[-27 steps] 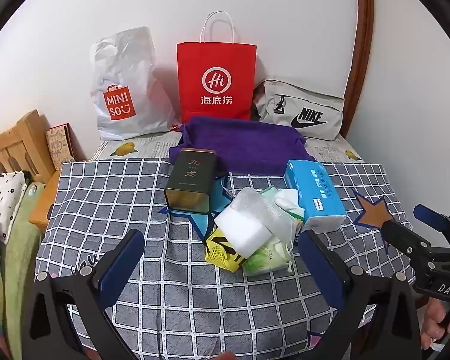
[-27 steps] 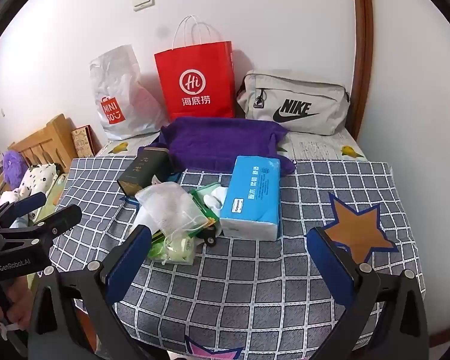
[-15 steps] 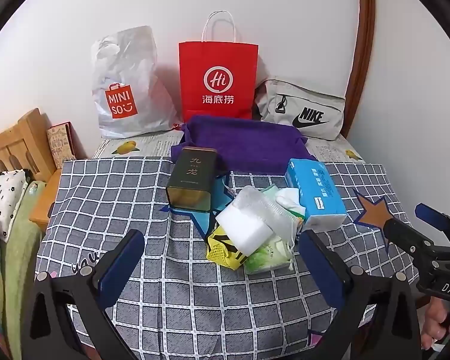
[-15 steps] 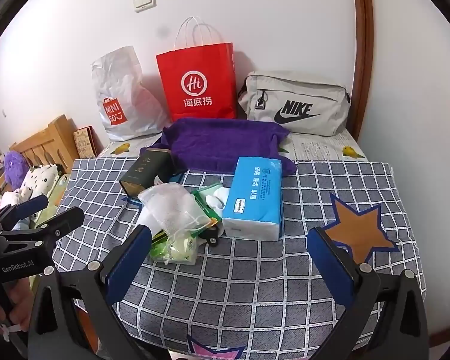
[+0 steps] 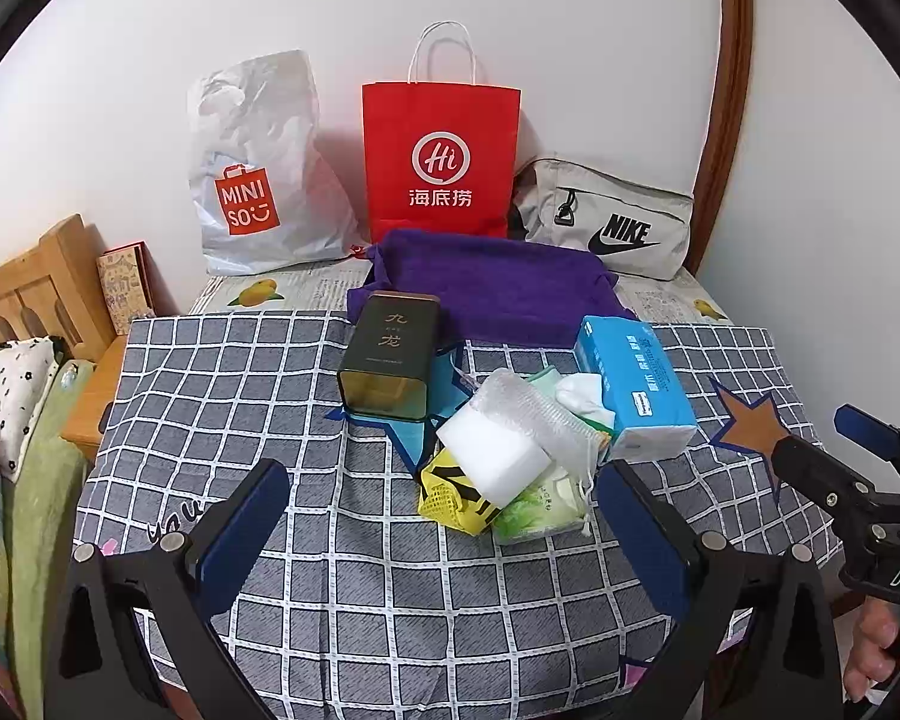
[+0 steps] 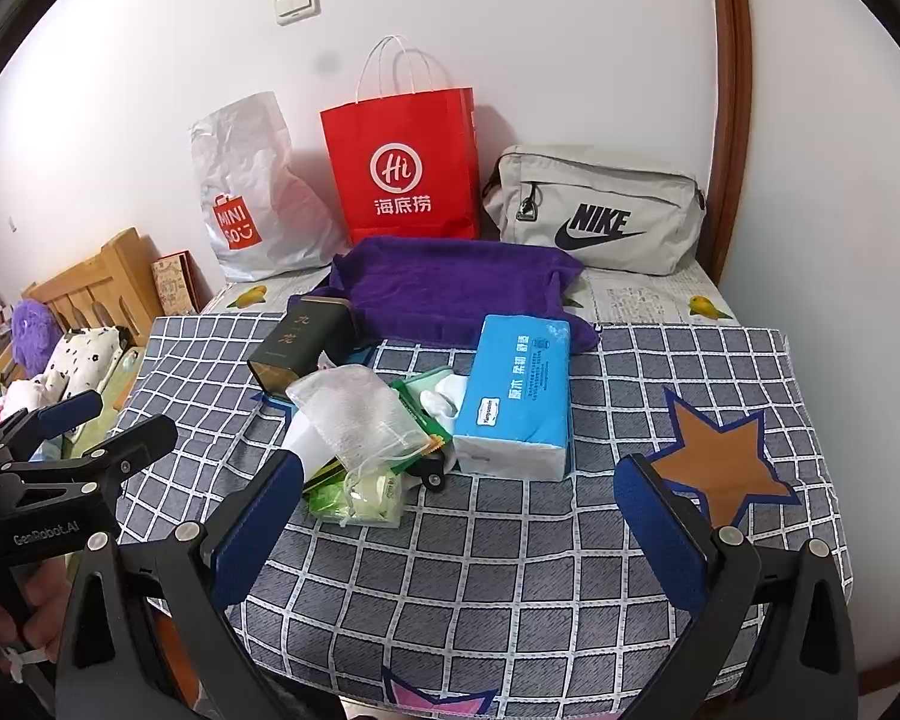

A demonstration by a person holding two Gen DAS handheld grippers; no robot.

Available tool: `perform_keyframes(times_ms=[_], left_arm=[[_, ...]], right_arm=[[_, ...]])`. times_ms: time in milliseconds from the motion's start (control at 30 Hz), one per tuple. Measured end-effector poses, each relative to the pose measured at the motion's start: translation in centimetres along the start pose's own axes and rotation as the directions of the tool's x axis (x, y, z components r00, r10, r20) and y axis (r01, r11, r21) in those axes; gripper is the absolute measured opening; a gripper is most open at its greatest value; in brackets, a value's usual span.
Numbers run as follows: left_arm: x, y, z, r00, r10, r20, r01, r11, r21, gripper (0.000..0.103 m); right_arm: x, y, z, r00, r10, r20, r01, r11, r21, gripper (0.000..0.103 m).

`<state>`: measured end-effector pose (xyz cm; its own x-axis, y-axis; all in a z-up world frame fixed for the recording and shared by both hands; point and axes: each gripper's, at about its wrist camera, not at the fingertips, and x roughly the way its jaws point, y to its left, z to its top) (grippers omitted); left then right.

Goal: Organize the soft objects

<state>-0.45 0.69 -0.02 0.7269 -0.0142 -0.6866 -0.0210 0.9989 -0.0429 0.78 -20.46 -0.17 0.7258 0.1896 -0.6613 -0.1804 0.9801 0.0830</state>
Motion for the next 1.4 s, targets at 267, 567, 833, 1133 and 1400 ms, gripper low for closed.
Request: perform_keyframes(times_ms=[267,567,833,1133,1400], left_arm=[[0.01,-0.04,-0.09,1.0,0.0,0.001,0.0,1.0,0.001,0.103],[-0.09,-0.09,-0.22,1.0,0.001,0.005,-0.001,1.0,0.003,0.103],[-0.26,-0.2,-0.29,1.0,0.004,0.005,-0.004,1.0,0.005,0.103],[-0.36,-0.41,-0.36,1.0,0.004,0.003,-0.004,1.0,0.008,0.103],[-0.4,-0.4,-0.38,1.0,0.003,0.002,-0.003,1.0,0.008,0.103]], right_arm=[[-0.35,0.05,0.04,1.0,0.002,0.006,-0.002,1.0,0.002,0.103],[-0.4,0.17,-0.01,1.0,0.004,0.007,-0.004,1.0,-0.004,0.103],[-0.48,0.24,-0.11,1.0,0.005,0.009,-0.005,1.0,-0.001,0.103],[-0.52,0.29,-0.3,1.0,0.005,0.009,-0.005,1.0,-0.002,0.103],[-0.51,0.04,-0.33,1.0,0.006,0.009,-0.006,1.0,0.007,0.103]])
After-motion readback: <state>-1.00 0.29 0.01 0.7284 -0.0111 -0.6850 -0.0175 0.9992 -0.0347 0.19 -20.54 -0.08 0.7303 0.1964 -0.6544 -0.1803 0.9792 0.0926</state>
